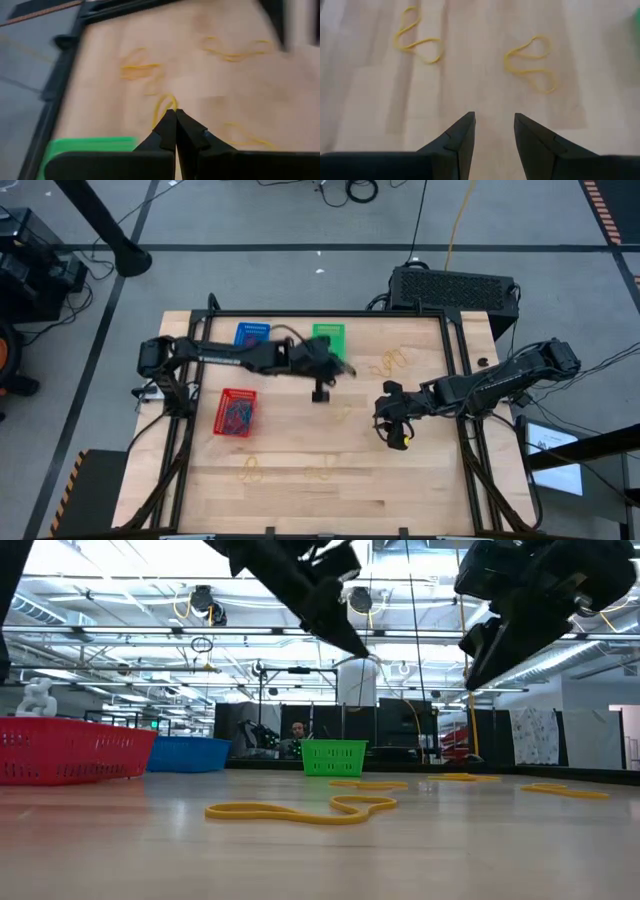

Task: Sort rubber bands into baskets
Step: Put the yellow rubber band into the green basket

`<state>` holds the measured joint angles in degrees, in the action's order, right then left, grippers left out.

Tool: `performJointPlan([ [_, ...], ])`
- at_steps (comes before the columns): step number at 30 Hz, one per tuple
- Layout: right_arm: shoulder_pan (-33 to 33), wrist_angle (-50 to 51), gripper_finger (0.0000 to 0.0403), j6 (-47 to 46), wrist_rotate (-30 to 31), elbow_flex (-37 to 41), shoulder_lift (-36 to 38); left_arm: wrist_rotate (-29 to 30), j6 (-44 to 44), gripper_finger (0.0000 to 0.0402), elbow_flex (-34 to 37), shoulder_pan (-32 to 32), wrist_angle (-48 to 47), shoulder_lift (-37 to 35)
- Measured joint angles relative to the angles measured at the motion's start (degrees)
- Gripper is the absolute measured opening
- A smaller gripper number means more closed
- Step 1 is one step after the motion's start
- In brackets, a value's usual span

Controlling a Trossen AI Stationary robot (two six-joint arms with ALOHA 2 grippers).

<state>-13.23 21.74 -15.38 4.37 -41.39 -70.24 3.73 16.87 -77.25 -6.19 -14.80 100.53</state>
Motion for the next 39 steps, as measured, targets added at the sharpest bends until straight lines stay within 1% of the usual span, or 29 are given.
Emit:
performJointPlan([
  [4,0.18,-0.74,0.0130,2.69,7.43,0.00,0.00,0.01,-0.02,0.0001,-0.03,-5.17,-2.76,0.08],
  [6,0.46,-0.64,0.0130,3.02,10.29,0.00,0.00,0.01,-0.13,0.0001,0.23,-7.65,-2.47,0.64],
  [10,1.40,-0.72,0.0130,3.25,12.24,0.00,0.00,-0.02,-1.37,0.0001,1.32,-12.57,-1.93,0.66],
  [14,2.08,-0.75,0.0130,4.05,12.26,0.00,0.00,-0.20,-2.81,0.0001,1.81,-16.61,-1.54,0.66],
  [17,2.43,-0.93,0.0130,4.08,12.26,0.00,0.00,-1.45,-4.11,0.0001,1.81,-18.71,-0.12,0.94],
  [23,2.43,-0.90,0.0130,4.09,12.13,0.00,0.00,-4.64,-6.04,0.0001,1.79,-19.68,0.32,3.41],
  [28,2.40,-0.58,0.0130,4.06,12.06,0.00,0.00,-4.97,-6.02,0.0002,1.84,-19.56,1.44,6.62],
  [34,2.38,-0.42,0.0130,3.94,12.02,0.00,0.00,-3.26,-6.01,0.0029,1.84,-19.57,2.27,7.87],
  [39,2.38,-0.46,0.0130,4.05,12.02,0.00,0.00,-3.17,-5.95,0.0051,1.84,-19.54,2.33,7.79],
])
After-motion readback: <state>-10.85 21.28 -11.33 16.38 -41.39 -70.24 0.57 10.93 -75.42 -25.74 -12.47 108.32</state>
